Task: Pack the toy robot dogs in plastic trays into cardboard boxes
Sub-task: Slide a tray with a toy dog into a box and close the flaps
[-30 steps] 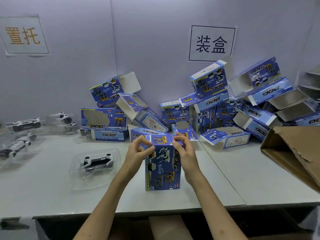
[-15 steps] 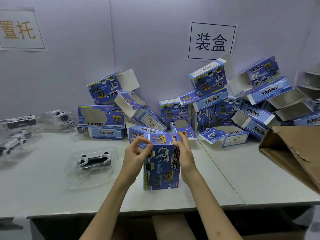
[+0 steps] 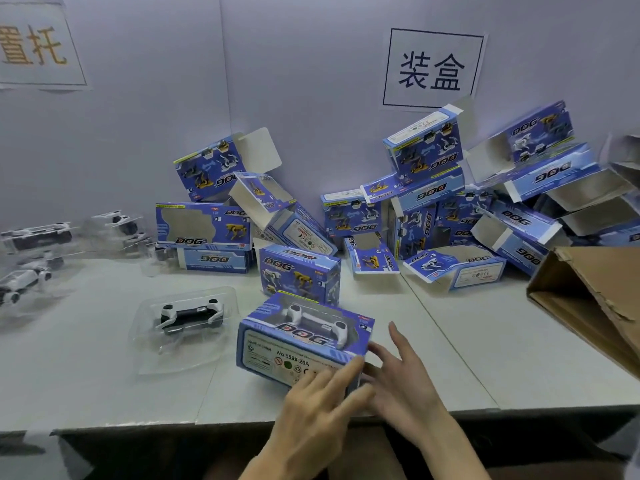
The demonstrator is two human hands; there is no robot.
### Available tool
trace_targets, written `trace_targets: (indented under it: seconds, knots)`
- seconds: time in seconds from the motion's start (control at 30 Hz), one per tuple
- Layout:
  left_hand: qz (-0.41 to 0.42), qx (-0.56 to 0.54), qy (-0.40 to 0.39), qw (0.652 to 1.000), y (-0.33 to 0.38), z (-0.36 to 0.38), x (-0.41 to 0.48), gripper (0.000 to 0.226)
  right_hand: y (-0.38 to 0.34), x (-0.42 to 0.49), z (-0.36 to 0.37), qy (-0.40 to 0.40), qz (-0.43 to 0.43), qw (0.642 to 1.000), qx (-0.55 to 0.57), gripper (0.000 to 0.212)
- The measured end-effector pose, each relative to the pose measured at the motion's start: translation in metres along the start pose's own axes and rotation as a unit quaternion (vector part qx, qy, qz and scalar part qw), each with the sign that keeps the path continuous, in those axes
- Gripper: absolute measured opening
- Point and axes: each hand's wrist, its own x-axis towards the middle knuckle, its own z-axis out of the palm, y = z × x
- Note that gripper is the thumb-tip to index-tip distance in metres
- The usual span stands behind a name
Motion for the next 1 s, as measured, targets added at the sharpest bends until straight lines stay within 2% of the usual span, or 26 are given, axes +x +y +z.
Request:
trace_targets:
  seconds: [0.07,0.17,0.3,0.43,0.47,0.53,0.6,0.63,0.7,0.77,0.8,0.87,0.93,0.97,1.0]
  knots:
    - [0.006,0.017,-0.009,1.0,0.004,0.007,-0.006,0.02,0.002,0.002,0.006,-0.002,-0.011,1.0,-0.014,0.07]
    - [0.028,0.034,-0.036,0.998,0.012,0.012,-0.011,0.024,0.009,-0.001,0.014,-0.032,-0.01,0.999,-0.023,0.067]
    - [0.059,0.05,-0.09,0.993,0.018,0.009,-0.012,0.018,0.018,0.0,0.013,-0.085,0.021,0.996,0.033,0.067]
    - [0.088,0.038,-0.11,0.989,0.017,-0.004,0.002,0.022,0.021,0.002,0.005,-0.072,-0.001,0.995,0.064,0.06]
    - [0.085,0.021,-0.088,0.992,0.015,-0.01,0.008,0.026,0.019,0.002,0.002,-0.063,-0.019,0.995,0.072,0.058]
    - [0.022,-0.038,0.008,0.999,0.005,-0.026,0.024,0.034,0.015,0.004,-0.004,-0.021,-0.084,0.994,0.073,0.058]
    - [-0.093,-0.066,0.117,0.986,-0.01,-0.043,0.041,0.03,0.011,0.002,-0.004,0.01,-0.139,0.989,0.04,0.069]
    - [-0.171,-0.079,0.159,0.969,-0.02,-0.052,0.049,0.029,0.009,0.001,-0.003,0.022,-0.168,0.986,0.011,0.075]
    - [-0.346,-0.139,0.187,0.909,-0.038,-0.065,0.061,0.042,0.005,-0.007,0.003,0.022,-0.221,0.974,-0.048,0.077]
    - [-0.499,-0.235,0.124,0.825,-0.056,-0.07,0.059,0.072,-0.002,-0.019,0.013,0.007,-0.281,0.953,-0.115,0.079]
    - [-0.549,-0.302,0.073,0.776,-0.062,-0.071,0.055,0.084,-0.006,-0.025,0.018,-0.006,-0.318,0.935,-0.158,0.078]
    - [-0.605,-0.472,-0.007,0.641,-0.065,-0.071,0.043,0.088,-0.012,-0.037,0.03,-0.034,-0.379,0.891,-0.247,0.078]
    - [-0.631,-0.583,0.007,0.512,-0.065,-0.066,0.028,0.073,-0.012,-0.047,0.043,-0.065,-0.402,0.859,-0.309,0.083]
    - [-0.631,-0.616,0.033,0.471,-0.065,-0.063,0.021,0.072,-0.01,-0.052,0.049,-0.073,-0.411,0.844,-0.336,0.085]
    - [-0.619,-0.643,0.055,0.448,-0.066,-0.059,0.016,0.076,-0.008,-0.055,0.053,-0.076,-0.423,0.828,-0.359,0.086]
